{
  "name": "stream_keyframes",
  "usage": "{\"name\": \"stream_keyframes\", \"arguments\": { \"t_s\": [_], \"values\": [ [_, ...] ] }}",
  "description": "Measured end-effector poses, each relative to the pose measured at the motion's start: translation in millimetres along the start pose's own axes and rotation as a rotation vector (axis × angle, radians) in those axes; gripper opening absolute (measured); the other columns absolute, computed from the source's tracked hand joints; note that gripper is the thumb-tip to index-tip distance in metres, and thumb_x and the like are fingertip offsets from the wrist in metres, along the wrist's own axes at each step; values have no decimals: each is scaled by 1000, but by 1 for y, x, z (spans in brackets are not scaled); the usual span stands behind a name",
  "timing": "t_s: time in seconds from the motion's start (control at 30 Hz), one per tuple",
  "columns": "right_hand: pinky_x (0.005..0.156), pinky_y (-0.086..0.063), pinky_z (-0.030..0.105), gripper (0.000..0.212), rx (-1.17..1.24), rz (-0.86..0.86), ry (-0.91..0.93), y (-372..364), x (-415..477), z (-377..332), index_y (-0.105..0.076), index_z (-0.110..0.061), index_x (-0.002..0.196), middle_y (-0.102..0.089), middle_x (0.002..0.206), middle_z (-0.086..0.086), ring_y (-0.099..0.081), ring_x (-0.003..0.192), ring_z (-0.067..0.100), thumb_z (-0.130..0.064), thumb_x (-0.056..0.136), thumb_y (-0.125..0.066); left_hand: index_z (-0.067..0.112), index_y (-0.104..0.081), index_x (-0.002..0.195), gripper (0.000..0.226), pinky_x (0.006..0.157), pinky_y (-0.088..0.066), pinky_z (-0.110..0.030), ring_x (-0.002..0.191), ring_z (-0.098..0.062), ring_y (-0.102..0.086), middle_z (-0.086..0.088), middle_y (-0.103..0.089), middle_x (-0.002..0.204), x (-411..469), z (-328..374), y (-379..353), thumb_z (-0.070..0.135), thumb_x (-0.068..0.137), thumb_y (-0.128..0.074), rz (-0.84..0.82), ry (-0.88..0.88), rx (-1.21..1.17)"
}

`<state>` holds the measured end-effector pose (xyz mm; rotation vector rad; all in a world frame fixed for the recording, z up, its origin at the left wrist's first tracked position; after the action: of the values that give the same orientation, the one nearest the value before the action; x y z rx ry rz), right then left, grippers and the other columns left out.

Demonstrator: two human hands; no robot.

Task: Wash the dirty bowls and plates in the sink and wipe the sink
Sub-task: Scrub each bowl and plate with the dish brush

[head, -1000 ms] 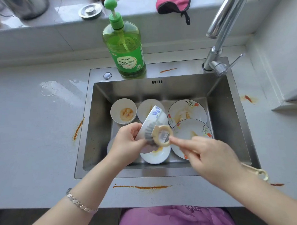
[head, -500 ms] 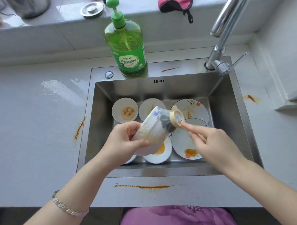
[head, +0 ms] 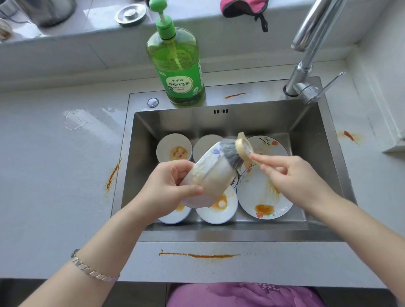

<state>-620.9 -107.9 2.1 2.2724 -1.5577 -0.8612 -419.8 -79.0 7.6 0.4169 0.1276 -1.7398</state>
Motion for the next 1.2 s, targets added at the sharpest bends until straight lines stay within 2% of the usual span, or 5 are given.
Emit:
{"name": "stream_keyframes", "arguments": {
  "t_s": [0.3, 0.7, 0.9, 1.03, 1.2],
  "values": [
    [32, -18, 12, 33, 500, 18, -284, -16, 2, 51, -55, -35, 122, -30, 43, -10, -21, 34, 2, -15, 98, -44, 5, -63, 97, 33, 62, -57, -27, 72, -16, -69, -4, -73, 79, 18, -10, 10, -2, 65, -71, 251, 30, -524],
    [57, -31, 23, 37, 279, 59, -53, -38, -22, 10, -55, -44, 117, -30, 36, -14, -26, 43, 7, -14, 96, -45, 1, -63, 101, 21, 59, -56, -24, 67, -14, -69, -2, -73, 74, 22, -25, 17, -4, 81, -60, 419, 135, -492],
    [51, -26, 23, 34, 228, 148, -132, -27, 2, 28, -56, -41, 121, -30, 36, -12, -31, 38, 6, -19, 96, -45, 1, -65, 96, 17, 57, -56, -23, 65, -16, -68, -5, -72, 77, 15, -27, 5, -3, 81, -59, 353, 186, -527],
    [56, -38, 22, 33, 182, 98, -164, -43, -7, 38, -59, -35, 123, -59, 56, -14, -50, 55, 6, -21, 95, -47, 4, -66, 95, 16, 61, -57, -25, 69, -16, -67, -5, -72, 80, 16, -34, 11, -2, 82, -59, 454, 203, -598],
    [44, -27, 11, 35, 193, 81, -115, -49, -25, 22, -49, -45, 120, -40, 33, -23, -44, 39, -3, -19, 98, -43, -3, -64, 104, 22, 69, -52, -33, 77, -25, -63, -12, -68, 86, 15, -47, 4, -1, 82, -63, 526, 259, -478]
  ]
}}
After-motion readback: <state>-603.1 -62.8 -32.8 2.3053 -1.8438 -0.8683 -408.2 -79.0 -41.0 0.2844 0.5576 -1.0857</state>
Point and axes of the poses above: each hand's wrist, its own x-axis towards the middle knuckle, its own y-axis out of the back of the hand, z = x × y, the point moved 9 cm from there along x, towards the middle knuckle
